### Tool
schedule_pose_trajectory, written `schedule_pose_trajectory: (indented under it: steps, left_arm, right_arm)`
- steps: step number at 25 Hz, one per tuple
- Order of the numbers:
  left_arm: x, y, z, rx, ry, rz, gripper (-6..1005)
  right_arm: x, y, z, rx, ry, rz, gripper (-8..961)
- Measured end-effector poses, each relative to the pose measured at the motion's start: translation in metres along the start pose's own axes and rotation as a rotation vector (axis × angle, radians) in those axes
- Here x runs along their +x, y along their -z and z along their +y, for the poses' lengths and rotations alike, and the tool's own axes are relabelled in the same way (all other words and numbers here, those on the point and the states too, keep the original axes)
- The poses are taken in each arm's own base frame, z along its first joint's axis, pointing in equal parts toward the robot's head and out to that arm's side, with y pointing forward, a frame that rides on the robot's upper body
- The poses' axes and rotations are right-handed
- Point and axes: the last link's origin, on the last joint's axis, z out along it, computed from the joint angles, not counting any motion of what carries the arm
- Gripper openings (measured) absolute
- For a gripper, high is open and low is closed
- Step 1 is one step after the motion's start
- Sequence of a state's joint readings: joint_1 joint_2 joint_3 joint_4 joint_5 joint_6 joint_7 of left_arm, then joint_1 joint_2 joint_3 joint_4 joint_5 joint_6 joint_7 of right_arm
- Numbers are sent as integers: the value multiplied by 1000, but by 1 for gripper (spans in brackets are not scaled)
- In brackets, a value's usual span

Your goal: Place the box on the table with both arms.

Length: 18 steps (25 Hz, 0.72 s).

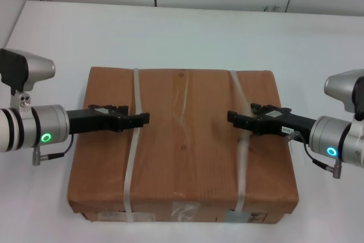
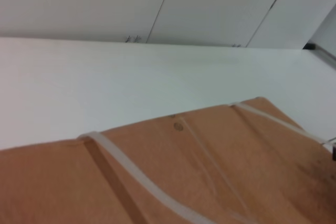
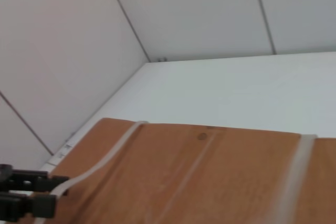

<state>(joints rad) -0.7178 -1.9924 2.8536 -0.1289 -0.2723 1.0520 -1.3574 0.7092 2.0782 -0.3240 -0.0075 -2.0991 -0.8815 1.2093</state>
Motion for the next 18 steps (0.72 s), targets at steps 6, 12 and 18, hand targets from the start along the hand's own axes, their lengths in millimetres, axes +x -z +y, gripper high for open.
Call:
schedule_pose_trajectory:
  steps: [6,12,18]
  left_arm:
    - [2,0,1,-8,-7,15,741]
    - [4,5,3,-37,-17,38,742]
    - [12,29,-5,-73,8,149,742]
  right_arm:
    - [-4,-3,-2,17,14,8,842]
    - [-8,5,-6,10,6,-58,840]
    - [-27,33,-11,-66,21,-214,840]
